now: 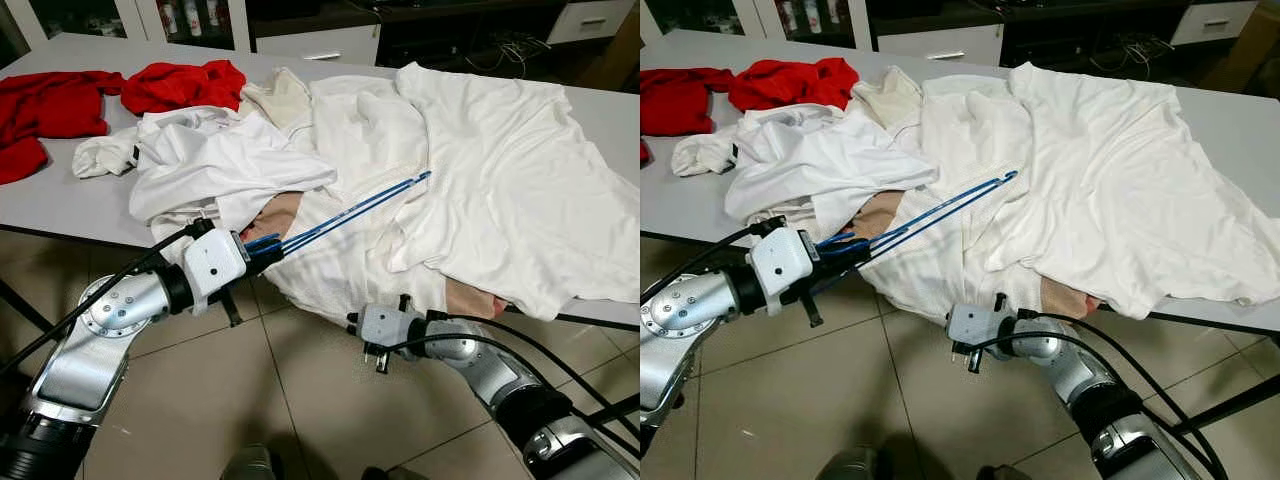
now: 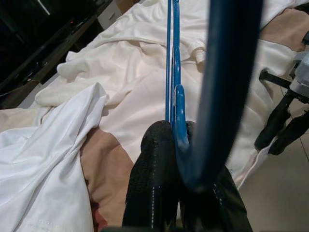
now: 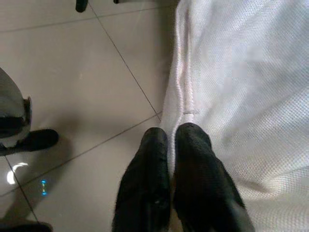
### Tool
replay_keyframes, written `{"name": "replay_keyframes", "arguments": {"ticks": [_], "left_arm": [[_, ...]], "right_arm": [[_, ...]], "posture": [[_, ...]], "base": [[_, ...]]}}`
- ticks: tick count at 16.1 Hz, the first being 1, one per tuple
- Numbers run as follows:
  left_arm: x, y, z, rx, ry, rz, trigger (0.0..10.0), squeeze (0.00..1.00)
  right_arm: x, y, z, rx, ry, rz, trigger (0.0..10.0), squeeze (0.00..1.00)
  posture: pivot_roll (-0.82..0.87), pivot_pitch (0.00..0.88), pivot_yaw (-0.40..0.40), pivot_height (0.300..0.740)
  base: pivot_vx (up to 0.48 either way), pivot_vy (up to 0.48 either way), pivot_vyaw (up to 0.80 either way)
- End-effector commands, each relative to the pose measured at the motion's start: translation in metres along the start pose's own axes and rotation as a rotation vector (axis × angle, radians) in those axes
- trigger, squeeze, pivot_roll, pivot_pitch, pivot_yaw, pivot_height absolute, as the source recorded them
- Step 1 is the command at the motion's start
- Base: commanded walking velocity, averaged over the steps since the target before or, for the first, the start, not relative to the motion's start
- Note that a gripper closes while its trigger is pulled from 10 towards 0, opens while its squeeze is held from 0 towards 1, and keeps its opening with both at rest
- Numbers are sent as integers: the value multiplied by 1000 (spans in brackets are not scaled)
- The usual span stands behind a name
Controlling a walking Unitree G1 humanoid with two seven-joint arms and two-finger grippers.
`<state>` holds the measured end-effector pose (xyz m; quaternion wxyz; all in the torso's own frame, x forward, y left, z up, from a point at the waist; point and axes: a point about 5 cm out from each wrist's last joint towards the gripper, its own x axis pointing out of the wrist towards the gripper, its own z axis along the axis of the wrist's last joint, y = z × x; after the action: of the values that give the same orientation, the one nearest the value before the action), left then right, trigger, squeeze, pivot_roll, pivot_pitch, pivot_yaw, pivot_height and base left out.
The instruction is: Hang hanger
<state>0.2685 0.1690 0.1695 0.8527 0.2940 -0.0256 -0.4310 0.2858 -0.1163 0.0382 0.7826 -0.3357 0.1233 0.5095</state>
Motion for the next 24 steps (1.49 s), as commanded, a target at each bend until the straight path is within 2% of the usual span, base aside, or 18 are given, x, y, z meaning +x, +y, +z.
{"name": "replay_keyframes", "arguments": {"ticks": [1, 3, 6, 9, 12, 14, 18, 20, 24], "left_arm": [[3, 0, 3, 22, -7, -6, 10000, 0], [3, 0, 3, 24, -7, -5, 10000, 0], [3, 1, 2, 31, -7, -2, 10000, 0], [2, 4, 3, 45, -15, 14, 10000, 0], [1, 7, 7, 56, -42, 34, 10000, 0], [0, 12, 15, 71, -99, 61, 10000, 0], [-6, 16, 20, 87, -140, 81, 10000, 0], [-8, 16, 20, 90, -144, 81, 10000, 0], [-13, 21, 22, 102, -159, 85, 10000, 0]], "right_arm": [[-6, -8, -1, 40, -13, -20, 0, 0], [-9, -11, 1, 74, -39, -16, 0, 0], [-23, -22, -1, 136, -82, -32, 0, 0], [-47, -60, 1, 305, -167, -193, 0, 0], [-60, -81, 7, 416, -256, -280, 0, 0], [-73, -103, 17, 527, -375, -359, 0, 0], [-86, -126, 30, 645, -492, -432, 0, 0], [-90, -132, 35, 654, -518, -443, 0, 0], [-109, -160, 55, 640, -584, -519, 0, 0]], "posture": [[214, 64, -2, 740], [213, 64, -2, 740], [213, 59, -3, 740], [214, 56, -3, 740], [212, 56, -4, 740], [212, 54, -4, 740], [222, 49, -4, 740], [224, 47, -3, 740], [227, 44, -8, 740]], "base": [[0, 0, 0], [0, 0, 0], [0, 0, 0], [0, 0, 0], [0, 0, 0], [0, 0, 0], [0, 0, 0], [0, 0, 0], [0, 0, 0]]}}
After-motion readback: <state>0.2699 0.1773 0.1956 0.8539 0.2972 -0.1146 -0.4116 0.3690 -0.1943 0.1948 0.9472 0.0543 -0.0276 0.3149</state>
